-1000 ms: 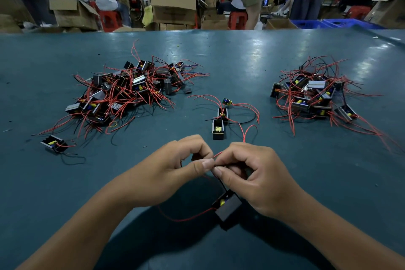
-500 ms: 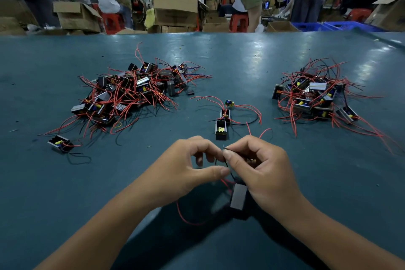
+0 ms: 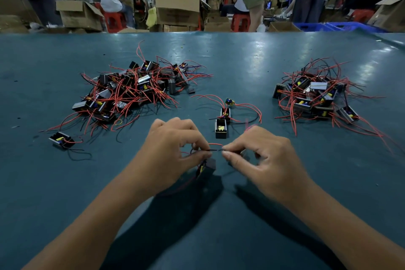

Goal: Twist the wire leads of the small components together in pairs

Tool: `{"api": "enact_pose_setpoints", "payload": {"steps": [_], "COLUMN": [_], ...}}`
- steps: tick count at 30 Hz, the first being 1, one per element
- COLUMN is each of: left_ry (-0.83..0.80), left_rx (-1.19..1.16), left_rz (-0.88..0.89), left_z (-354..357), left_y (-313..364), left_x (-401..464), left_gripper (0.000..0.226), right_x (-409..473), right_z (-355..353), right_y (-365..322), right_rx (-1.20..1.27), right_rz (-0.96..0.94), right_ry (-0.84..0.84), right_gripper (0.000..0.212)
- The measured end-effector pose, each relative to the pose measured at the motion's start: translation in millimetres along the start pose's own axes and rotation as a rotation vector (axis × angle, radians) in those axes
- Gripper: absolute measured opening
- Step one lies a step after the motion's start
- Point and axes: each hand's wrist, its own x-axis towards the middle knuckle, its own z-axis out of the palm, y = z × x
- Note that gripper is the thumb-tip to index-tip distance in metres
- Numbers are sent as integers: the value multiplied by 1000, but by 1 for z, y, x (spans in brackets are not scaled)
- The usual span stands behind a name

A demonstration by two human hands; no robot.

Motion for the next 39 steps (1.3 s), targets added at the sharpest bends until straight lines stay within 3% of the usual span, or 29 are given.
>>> {"api": "enact_pose_setpoints", "payload": {"steps": [3, 5, 9, 12, 15, 18, 22, 24, 30, 35, 39], "left_ry": [-35, -62, -180, -417, -425, -339, -23, 82, 14, -36, -47], "left_rx": [75, 3, -164, -183, -241, -317, -676, -806, -735, -714, -454], "left_rz": [76, 69, -126, -197, -205, -241, -430, -485, -411, -326, -248], "left_z": [-7, -13, -19, -9, 9, 24, 29, 34, 55, 54, 49], "left_y": [-3, -6, -14, -17, -13, -10, -6, 0, 12, 16, 8], "left_x": [-1, -1, -5, -7, -7, -5, -1, 1, 1, 0, 3], "left_gripper": [9, 25, 48, 56, 54, 50, 45, 44, 41, 66, 75], "right_x": [5, 4, 0, 3, 3, 2, 5, 6, 4, 7, 17], "right_z": [-16, -21, -12, -10, -12, -13, -15, -11, 1, -5, -24], "right_y": [18, 29, 40, 37, 31, 26, 24, 24, 21, 18, 26], "right_rx": [-145, -218, -453, -556, -450, -300, -20, 104, 288, 248, 332], "right_rz": [-53, -22, -94, -75, 15, 134, 344, 440, 505, 472, 584], "right_ry": [-337, -502, -598, -548, -495, -423, -179, -147, -140, -75, 64], "right_gripper": [48, 72, 50, 40, 34, 26, 17, 15, 16, 5, 7]}}
